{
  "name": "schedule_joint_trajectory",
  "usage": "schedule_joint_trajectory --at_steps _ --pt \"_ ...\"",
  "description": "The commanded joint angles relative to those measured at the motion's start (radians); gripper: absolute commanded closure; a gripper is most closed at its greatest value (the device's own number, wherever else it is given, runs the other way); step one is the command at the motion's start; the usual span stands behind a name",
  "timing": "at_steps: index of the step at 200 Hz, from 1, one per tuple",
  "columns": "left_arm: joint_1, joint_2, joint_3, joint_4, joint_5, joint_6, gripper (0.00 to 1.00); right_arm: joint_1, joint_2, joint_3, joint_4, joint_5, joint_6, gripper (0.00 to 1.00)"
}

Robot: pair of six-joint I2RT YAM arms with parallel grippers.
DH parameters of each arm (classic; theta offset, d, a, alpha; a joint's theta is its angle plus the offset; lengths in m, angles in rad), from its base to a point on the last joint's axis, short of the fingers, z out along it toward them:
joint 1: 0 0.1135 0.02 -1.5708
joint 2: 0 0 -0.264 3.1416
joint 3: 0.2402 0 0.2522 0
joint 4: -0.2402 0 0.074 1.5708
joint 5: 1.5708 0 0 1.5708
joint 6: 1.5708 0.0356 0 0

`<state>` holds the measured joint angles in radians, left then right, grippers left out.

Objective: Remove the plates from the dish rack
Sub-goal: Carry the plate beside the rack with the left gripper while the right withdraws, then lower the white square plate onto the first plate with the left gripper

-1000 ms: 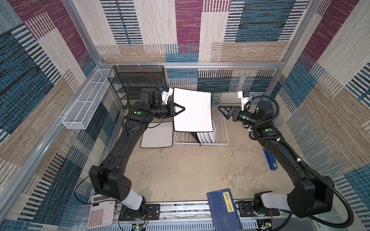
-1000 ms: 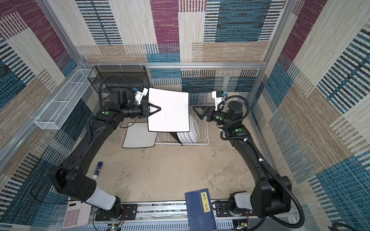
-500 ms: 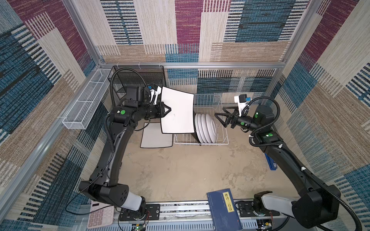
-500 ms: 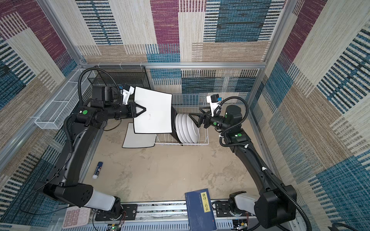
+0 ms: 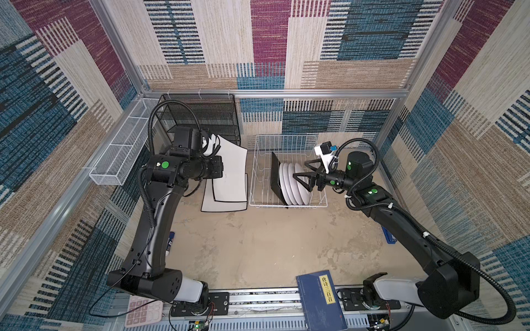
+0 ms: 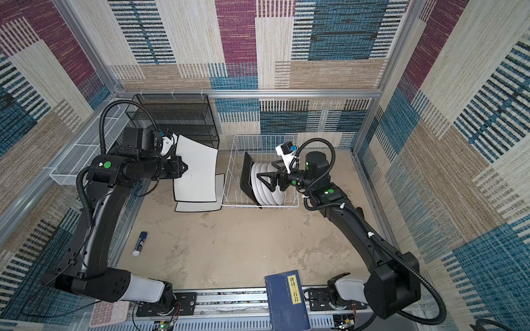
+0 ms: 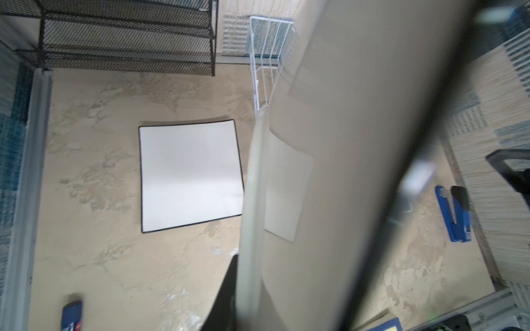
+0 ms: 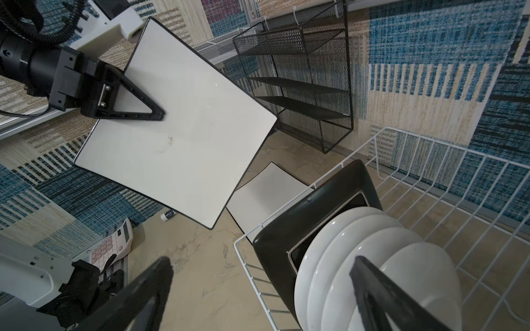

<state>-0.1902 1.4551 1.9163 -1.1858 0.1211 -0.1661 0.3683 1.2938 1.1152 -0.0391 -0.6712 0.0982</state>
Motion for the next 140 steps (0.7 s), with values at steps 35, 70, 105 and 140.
schedule_joint_trajectory --at_steps 35,70,105,140 --pt "0.026 0.059 0.031 -0.021 -0.112 0.096 1.0 0.027 0.018 0.027 -0.048 0.019 -0.058 0.01" --pt "0.055 0.105 0.012 -0.021 -0.107 0.121 1.0 0.043 0.032 0.038 -0.079 0.044 -0.084 0.01" --pt "0.089 0.174 0.021 -0.021 -0.036 0.162 1.0 0.052 0.042 0.046 -0.1 0.063 -0.106 0.01" --pt "0.132 0.244 0.029 -0.018 0.033 0.186 1.0 0.056 0.048 0.047 -0.106 0.069 -0.109 0.01"
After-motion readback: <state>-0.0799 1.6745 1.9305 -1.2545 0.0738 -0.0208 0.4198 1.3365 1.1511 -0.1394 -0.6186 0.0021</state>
